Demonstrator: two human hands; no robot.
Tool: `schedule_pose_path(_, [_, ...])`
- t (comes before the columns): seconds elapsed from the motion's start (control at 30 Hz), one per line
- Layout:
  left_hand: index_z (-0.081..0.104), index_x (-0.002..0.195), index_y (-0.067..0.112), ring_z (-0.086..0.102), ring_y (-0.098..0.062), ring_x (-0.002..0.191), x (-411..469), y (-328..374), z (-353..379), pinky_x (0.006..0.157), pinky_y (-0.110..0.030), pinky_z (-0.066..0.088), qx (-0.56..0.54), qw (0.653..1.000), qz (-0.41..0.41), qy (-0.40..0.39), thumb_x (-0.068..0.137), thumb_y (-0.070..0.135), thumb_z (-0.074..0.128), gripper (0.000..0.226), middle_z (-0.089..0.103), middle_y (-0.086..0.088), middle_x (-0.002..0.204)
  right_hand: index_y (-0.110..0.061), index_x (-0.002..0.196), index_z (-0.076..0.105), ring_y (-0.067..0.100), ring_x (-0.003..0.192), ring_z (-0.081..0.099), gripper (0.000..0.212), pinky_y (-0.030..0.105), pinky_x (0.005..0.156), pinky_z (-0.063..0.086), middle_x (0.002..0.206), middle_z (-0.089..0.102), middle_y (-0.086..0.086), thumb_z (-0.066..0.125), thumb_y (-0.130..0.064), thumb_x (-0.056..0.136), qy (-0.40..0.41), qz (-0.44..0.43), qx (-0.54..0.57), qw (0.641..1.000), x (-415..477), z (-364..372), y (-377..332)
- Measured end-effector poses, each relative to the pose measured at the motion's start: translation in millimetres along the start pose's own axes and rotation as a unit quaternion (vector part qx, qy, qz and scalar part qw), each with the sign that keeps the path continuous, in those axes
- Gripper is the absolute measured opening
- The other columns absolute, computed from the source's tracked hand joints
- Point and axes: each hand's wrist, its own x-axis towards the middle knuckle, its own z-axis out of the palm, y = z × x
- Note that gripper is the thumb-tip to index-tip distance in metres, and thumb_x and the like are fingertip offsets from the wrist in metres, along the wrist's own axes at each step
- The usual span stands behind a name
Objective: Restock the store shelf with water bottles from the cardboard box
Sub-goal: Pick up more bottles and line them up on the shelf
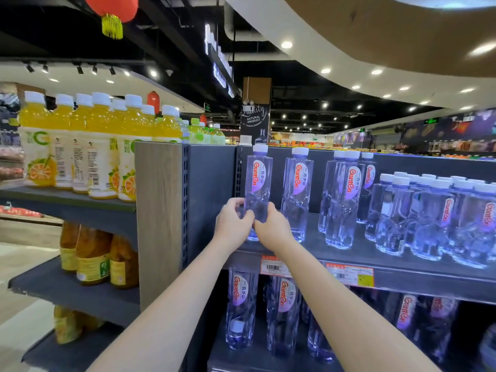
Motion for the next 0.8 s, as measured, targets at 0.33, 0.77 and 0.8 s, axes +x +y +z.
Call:
schedule_pose_path(0.33, [0.055,0.142,0.016,0.063,-0.010,0.113,1.3,0.3,-1.6,0.091,-0.020,0.042,-0.011,1.000,0.002,-0.027,0.106,0.016,0.058,0.036,0.065,-0.004,0.145,-0.014,0.129,0.057,0.021,0.089,0.056,0.040,0.024,0.065,0.039,0.120,0.067,0.012,0.070,-0.022,0.092,0.062,-0.018,0.019,0.998,8.3,5.1,6.9])
schedule_pose_path(0.77, [0.050,0.142,0.022,0.063,-0.019,0.118,4.3,3.1,2.0,0.096,-0.033,0.048,0.020,0.998,-0.022,-0.050,0.108,0.024,0.052,0.034,0.062,0.001,0.149,-0.017,0.147,0.038,0.025,0.088,0.057,0.051,0.030,0.067,0.044,0.121,0.062,0.014,0.058,-0.013,0.101,0.044,0.005,-0.021,0.999,-3.0,0.2,-2.0])
schedule_pose_path(0.8, [0.050,0.142,0.022,0.064,-0.023,0.122,3.8,3.4,1.8,0.100,-0.037,0.050,0.027,0.998,-0.023,-0.050,0.108,0.025,0.052,0.034,0.062,0.000,0.150,-0.014,0.148,0.035,0.026,0.088,0.055,0.052,0.031,0.068,0.044,0.120,0.062,0.015,0.056,-0.010,0.100,0.039,0.007,-0.032,0.999,-4.7,-0.7,-3.3])
